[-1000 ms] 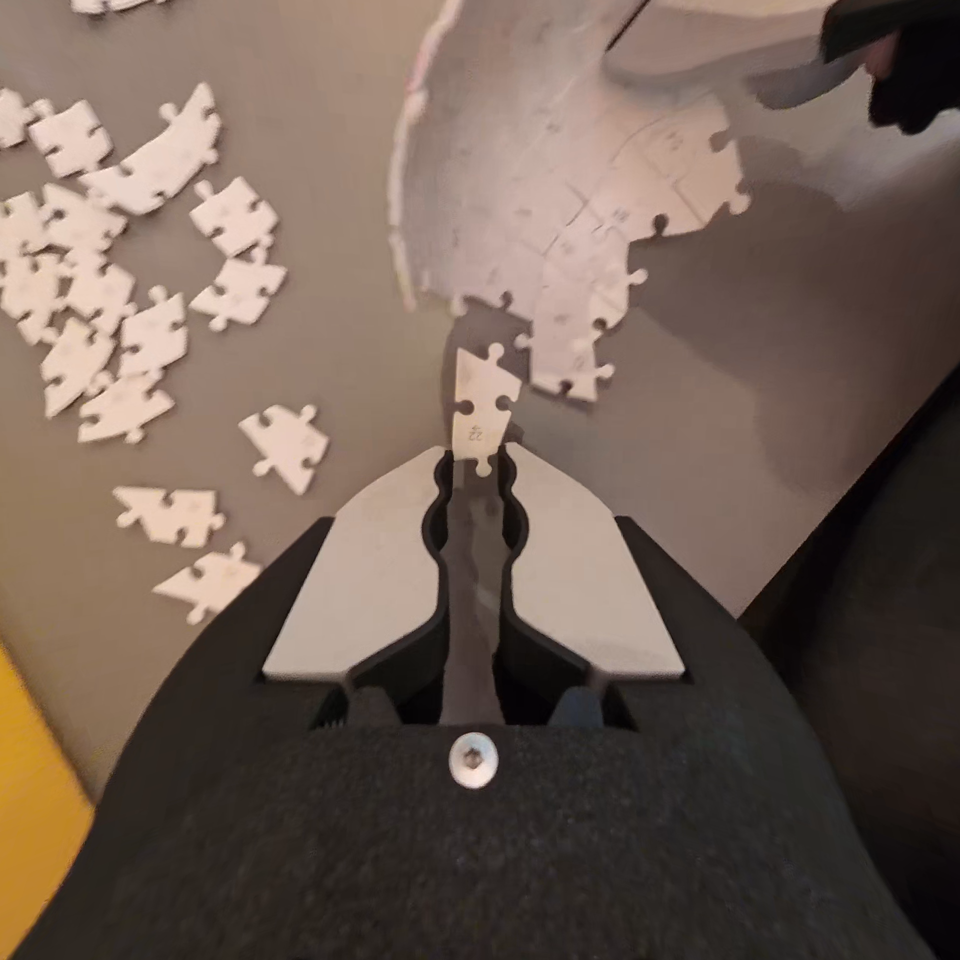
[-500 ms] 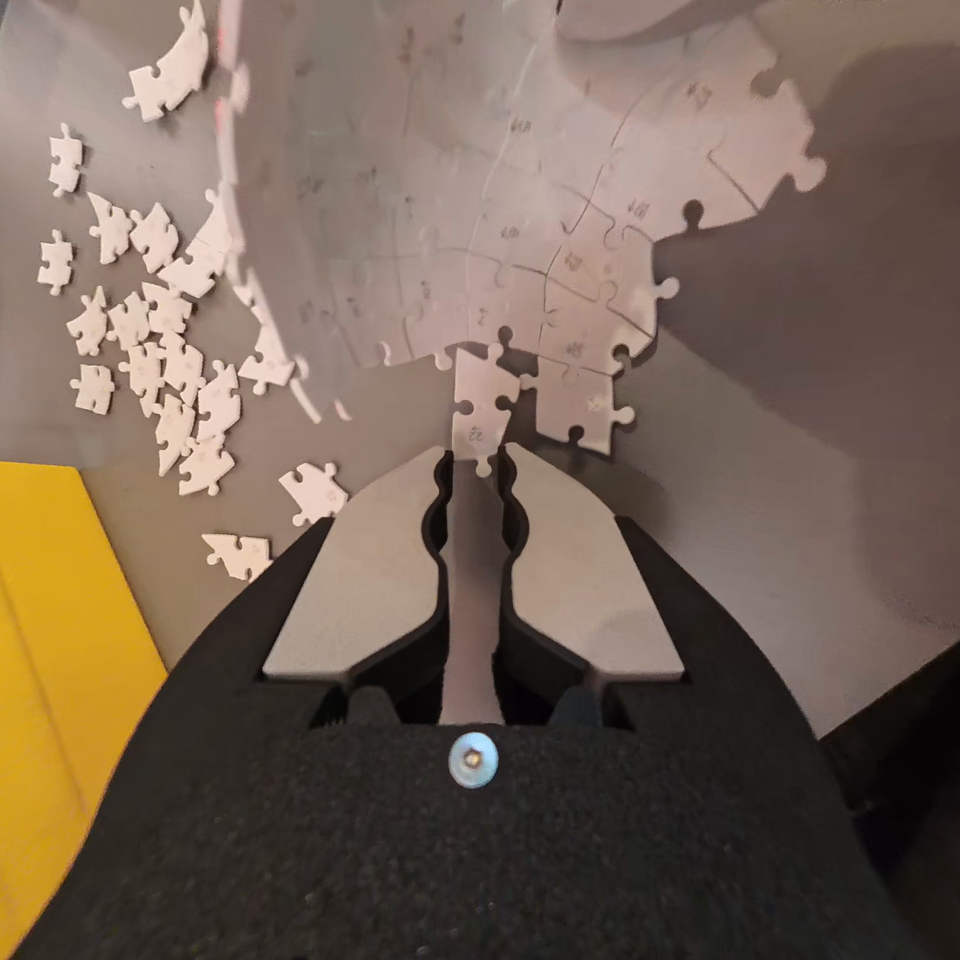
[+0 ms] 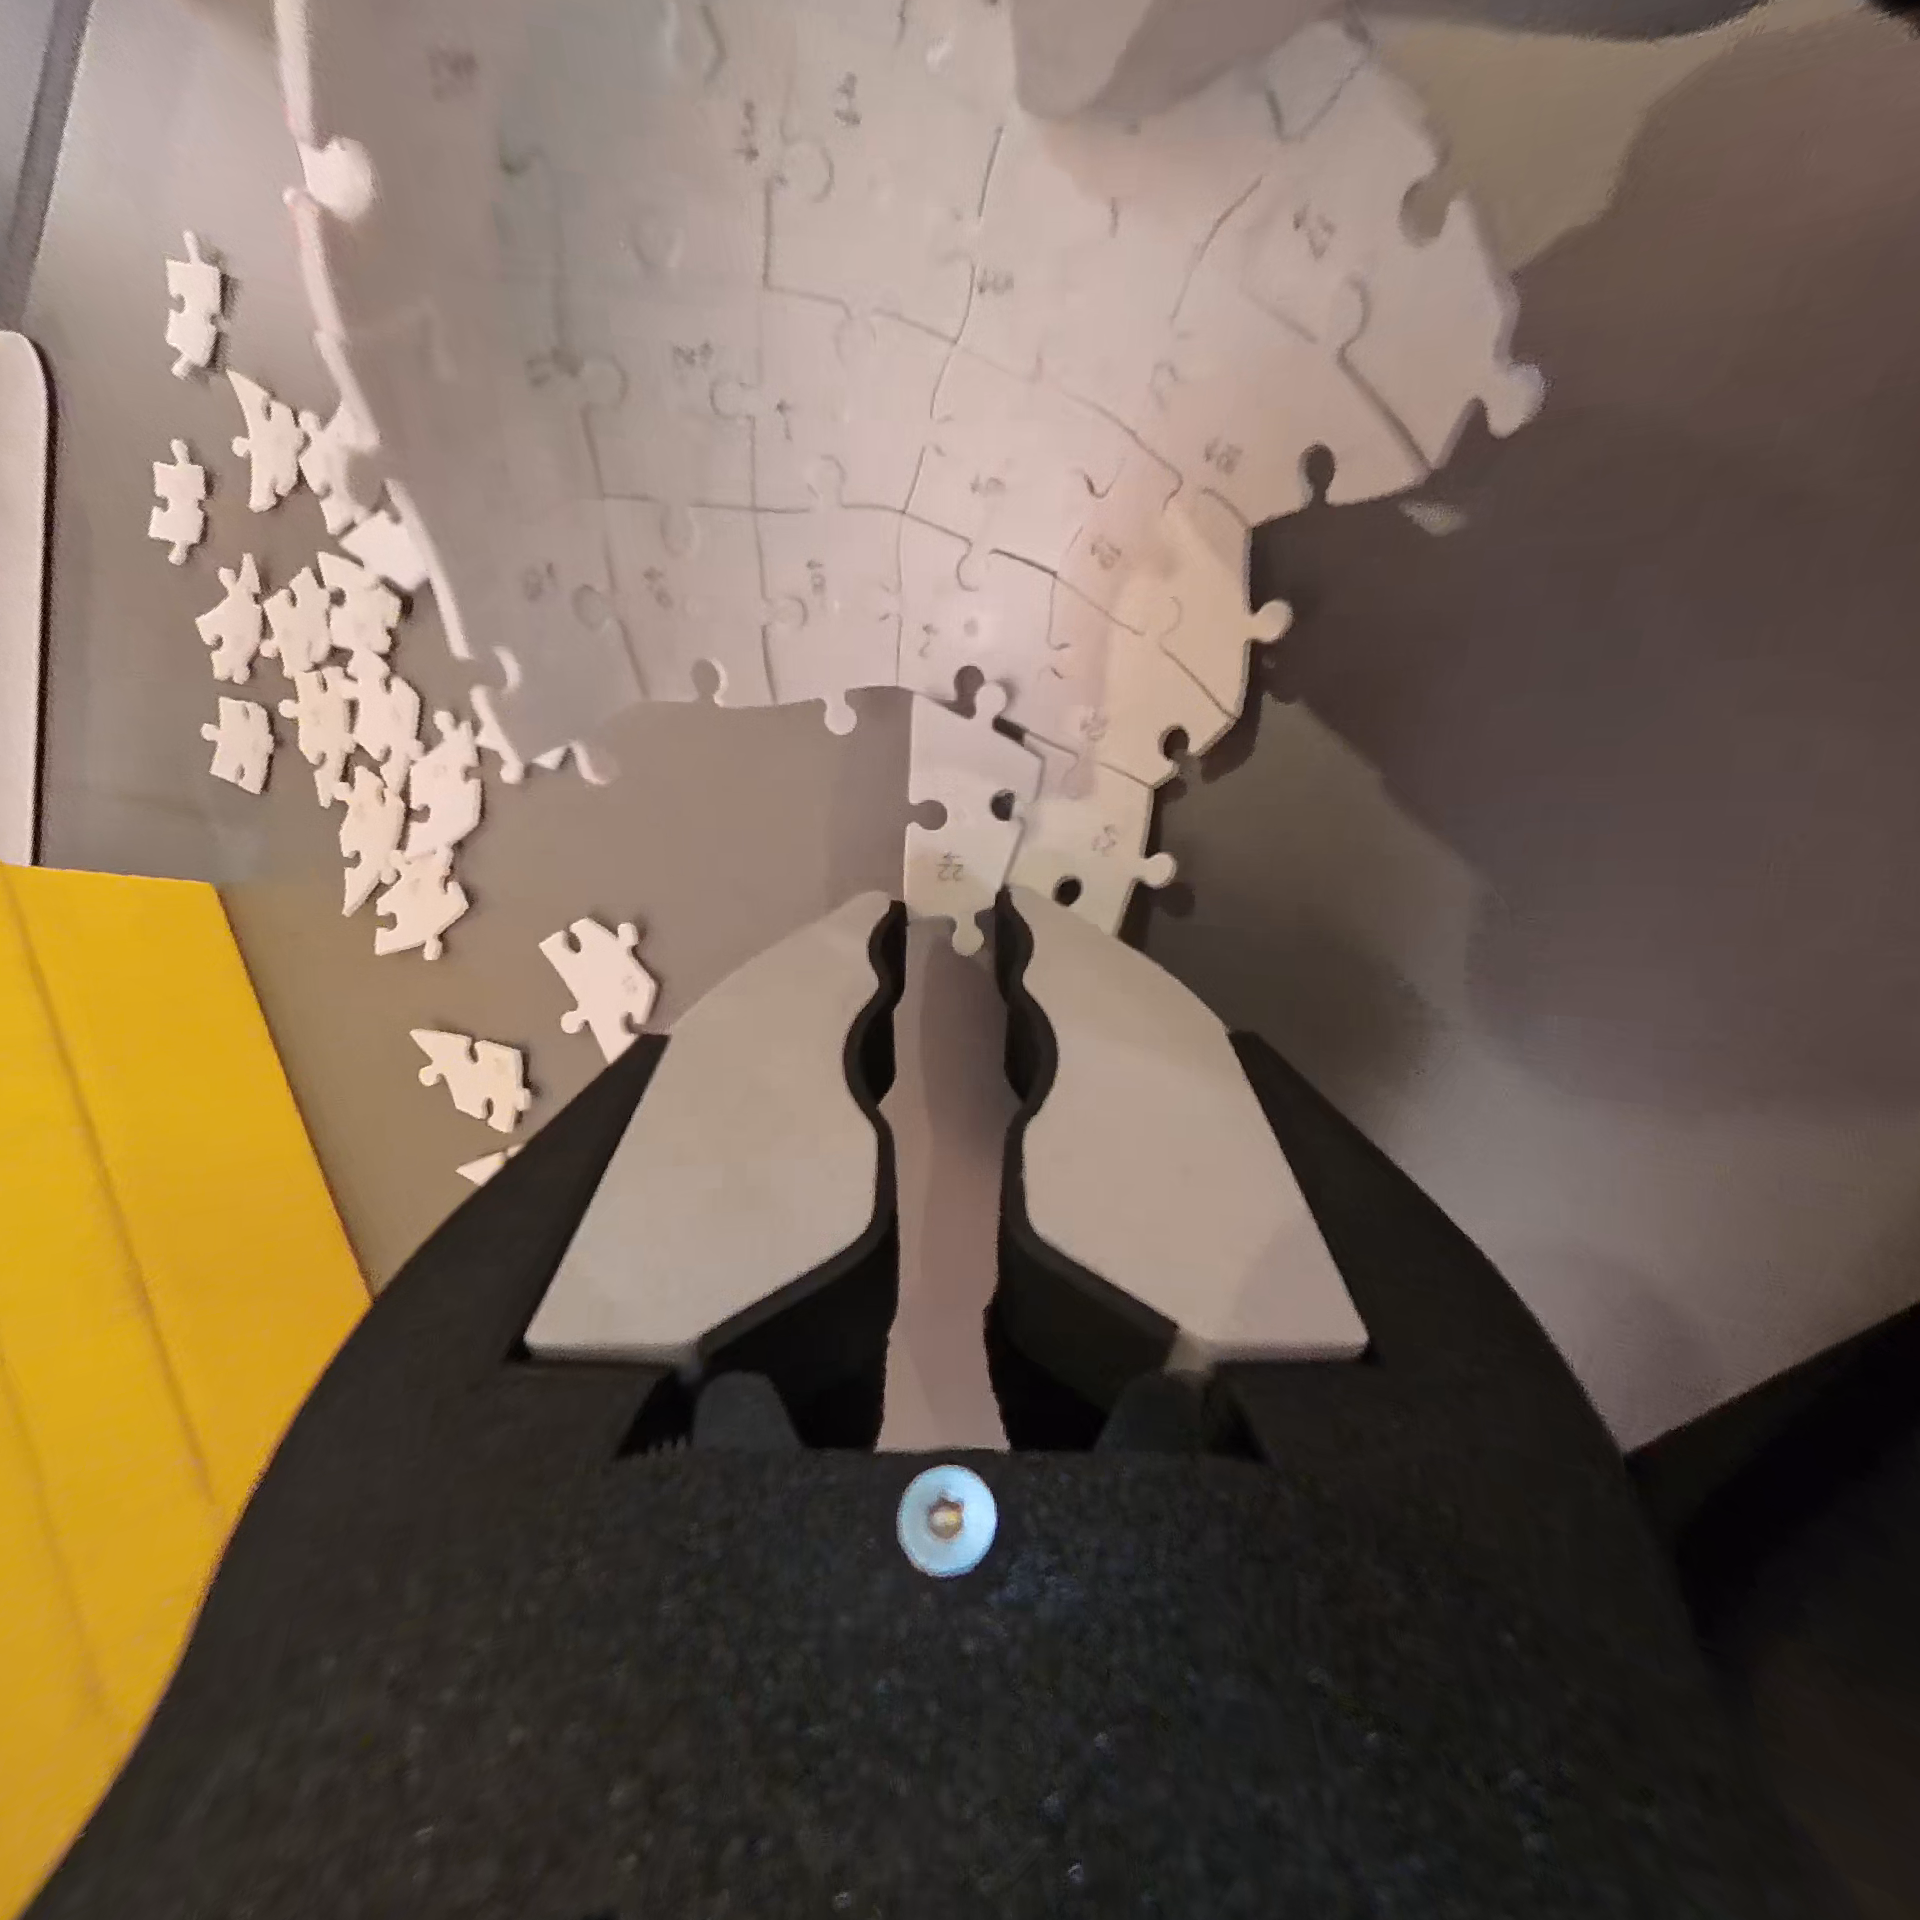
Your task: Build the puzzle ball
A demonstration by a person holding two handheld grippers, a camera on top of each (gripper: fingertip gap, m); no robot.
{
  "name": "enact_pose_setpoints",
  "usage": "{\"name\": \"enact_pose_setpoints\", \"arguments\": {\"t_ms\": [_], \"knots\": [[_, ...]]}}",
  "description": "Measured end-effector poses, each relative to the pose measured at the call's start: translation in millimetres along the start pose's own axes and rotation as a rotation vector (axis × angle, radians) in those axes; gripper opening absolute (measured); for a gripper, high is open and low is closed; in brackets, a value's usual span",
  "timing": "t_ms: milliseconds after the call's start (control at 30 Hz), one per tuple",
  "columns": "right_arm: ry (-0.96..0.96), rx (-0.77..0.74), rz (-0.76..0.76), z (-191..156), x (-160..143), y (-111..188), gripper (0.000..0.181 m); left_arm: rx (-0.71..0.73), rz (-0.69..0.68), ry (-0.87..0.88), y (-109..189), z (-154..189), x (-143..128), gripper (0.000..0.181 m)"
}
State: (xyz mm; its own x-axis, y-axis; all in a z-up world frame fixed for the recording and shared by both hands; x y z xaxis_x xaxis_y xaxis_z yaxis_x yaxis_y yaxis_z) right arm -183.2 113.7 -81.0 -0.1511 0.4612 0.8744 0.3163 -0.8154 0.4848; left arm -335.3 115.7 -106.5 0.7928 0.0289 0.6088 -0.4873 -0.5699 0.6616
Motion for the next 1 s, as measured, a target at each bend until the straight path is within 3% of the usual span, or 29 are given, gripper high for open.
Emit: {"name": "enact_pose_setpoints", "arguments": {"t_ms": [500, 1000], "knots": [[-0.022, 0.052, -0.238, 9, 23, -17, 0.004, -0.047, -0.039, 0.037, -7, -8, 3, 0.015], [0.051, 0.035, -0.326, -1, 41, -29, 0.004, -0.139, -0.030, 0.356, -3, -18, 1, 0.015]]}}
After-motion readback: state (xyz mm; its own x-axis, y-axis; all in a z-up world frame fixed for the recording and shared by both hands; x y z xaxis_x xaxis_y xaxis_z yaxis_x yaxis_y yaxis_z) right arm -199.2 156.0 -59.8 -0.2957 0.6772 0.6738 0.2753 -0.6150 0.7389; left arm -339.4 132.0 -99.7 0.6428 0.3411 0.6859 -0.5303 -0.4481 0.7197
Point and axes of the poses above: each gripper's, where its closed fingertips meet, y back along the fingers, x out of its top, z = x × y across the jaws, the point moved 10 cm from there along y, back along the fingers, and after that the axes turned 14 degrees about z, right-handed, at the moved point
